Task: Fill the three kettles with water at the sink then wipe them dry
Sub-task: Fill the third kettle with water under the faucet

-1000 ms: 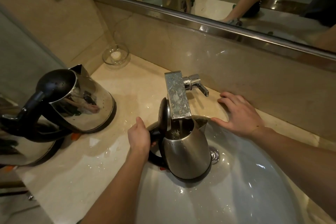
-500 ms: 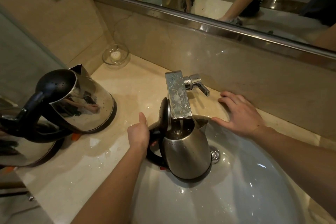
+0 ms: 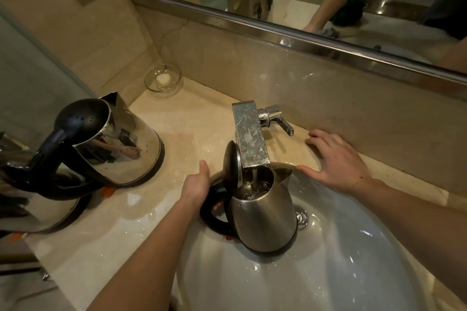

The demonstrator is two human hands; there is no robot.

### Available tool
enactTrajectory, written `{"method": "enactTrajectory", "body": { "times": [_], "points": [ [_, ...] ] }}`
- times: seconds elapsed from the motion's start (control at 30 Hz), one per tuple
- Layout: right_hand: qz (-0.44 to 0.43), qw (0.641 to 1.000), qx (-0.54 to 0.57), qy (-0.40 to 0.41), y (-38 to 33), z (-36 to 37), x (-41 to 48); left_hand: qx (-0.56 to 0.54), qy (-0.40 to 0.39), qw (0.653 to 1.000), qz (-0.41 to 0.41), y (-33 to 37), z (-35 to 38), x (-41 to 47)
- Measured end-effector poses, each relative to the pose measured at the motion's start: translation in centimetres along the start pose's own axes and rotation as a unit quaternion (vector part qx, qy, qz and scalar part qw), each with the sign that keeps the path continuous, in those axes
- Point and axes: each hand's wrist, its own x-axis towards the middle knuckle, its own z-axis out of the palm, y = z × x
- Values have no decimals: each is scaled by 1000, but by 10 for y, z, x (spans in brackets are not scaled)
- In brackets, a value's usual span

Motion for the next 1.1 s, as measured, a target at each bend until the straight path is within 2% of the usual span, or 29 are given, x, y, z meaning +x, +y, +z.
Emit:
{"method": "enactTrajectory", "body": {
  "times": [0.2, 0.73, 1.1],
  "points": [
    [-9, 1000, 1, 15, 2, 3, 0, 42, 30, 998, 24, -2, 5, 6],
    [-11, 1000, -3, 14, 2, 4, 0, 36, 32, 999, -7, -2, 7, 12],
    [-10, 1000, -4, 19, 3, 5, 0, 36, 56, 998, 7, -2, 11, 11]
  ]
}}
